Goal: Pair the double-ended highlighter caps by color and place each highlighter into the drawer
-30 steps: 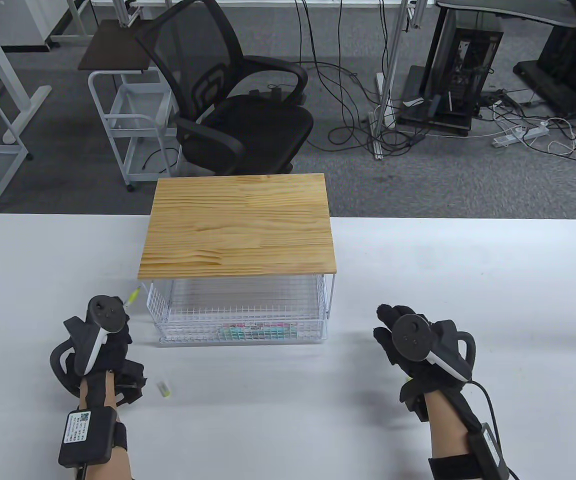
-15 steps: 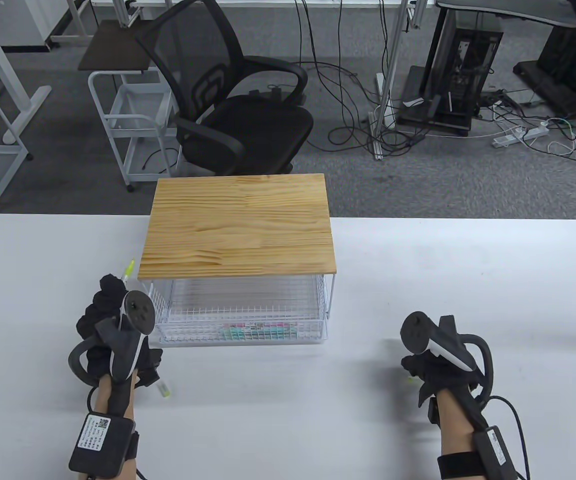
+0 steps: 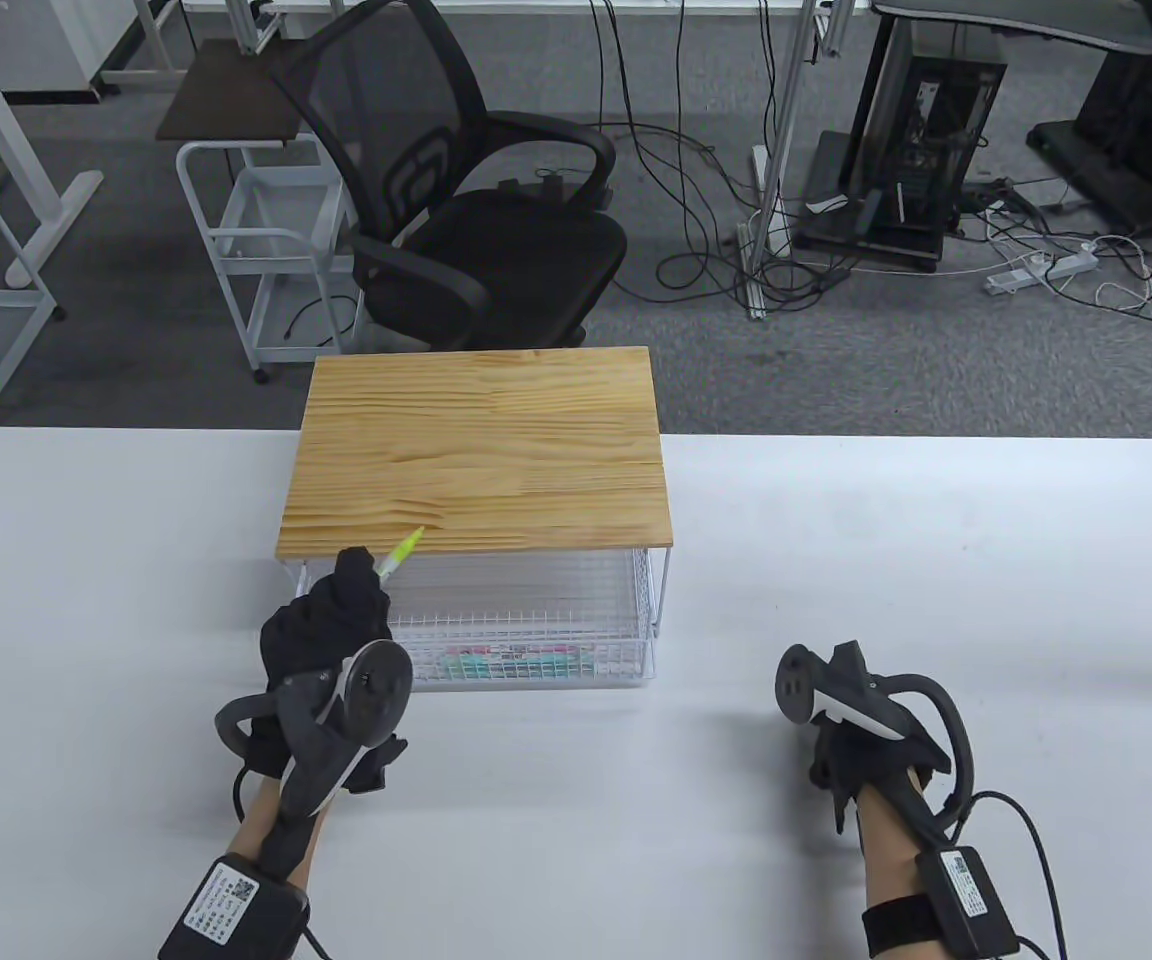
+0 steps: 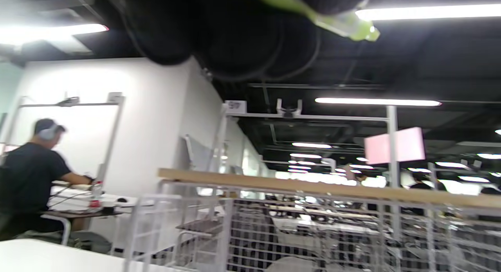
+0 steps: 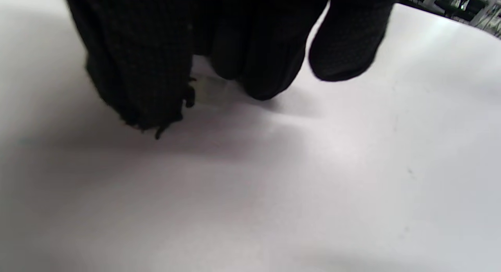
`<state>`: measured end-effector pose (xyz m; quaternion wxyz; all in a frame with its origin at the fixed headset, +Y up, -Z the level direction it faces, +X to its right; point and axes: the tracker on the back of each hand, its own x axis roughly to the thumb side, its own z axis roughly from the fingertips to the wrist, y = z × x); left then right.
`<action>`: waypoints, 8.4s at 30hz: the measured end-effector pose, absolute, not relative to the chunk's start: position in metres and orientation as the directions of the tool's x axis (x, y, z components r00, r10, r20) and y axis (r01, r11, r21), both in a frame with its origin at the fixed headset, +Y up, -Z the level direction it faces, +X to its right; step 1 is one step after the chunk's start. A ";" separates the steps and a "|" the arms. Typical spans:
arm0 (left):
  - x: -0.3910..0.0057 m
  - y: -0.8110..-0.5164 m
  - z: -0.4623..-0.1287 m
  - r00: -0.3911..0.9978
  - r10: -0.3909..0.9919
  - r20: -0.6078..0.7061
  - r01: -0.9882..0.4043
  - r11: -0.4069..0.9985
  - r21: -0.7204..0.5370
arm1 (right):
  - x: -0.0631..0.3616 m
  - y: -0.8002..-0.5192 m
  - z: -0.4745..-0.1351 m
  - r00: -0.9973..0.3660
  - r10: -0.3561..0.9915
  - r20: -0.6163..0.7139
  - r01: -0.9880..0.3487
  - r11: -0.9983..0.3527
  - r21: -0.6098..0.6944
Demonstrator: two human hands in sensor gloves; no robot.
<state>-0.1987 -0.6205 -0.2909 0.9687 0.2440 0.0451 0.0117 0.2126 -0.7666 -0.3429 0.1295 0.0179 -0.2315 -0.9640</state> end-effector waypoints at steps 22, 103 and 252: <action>-0.136 -0.648 -0.260 0.918 -0.188 0.349 0.025 0.906 0.423 | 0.215 -0.758 -0.343 -0.990 -0.140 0.009 0.129 -0.891 0.436; -0.117 -0.674 -0.254 0.862 -0.205 0.464 -0.010 0.907 0.420 | 0.102 -0.692 -0.298 -0.545 0.723 0.424 -0.719 -0.664 0.206; -0.182 -0.685 -0.311 0.478 0.793 0.378 -0.782 0.580 -0.227 | 0.126 -0.674 -0.300 -0.487 0.774 0.405 -0.797 -0.583 0.155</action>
